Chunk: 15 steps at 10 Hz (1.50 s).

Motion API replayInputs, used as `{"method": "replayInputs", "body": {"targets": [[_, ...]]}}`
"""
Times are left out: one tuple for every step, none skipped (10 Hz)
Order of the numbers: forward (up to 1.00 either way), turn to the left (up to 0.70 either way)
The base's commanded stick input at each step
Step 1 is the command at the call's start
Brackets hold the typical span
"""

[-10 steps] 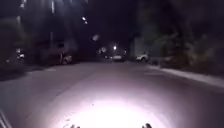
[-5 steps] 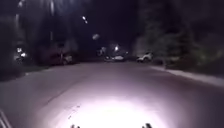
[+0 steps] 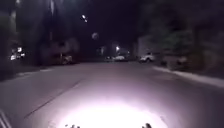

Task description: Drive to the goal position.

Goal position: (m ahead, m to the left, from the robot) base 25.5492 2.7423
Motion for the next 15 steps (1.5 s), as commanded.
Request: {"method": "replayInputs", "body": {"targets": [[0.85,0.00],[0.85,0.00],[0.85,0.00],[0.85,0.00],[0.85,0.00],[0.85,0.00],[0.85,0.00],[0.85,0.00],[0.85,0.00],[0.85,-0.16],[0.85,-0.29],[0.85,-0.22],[0.85,-0.14],[0.85,-0.06],[0.85,0.00]]}}
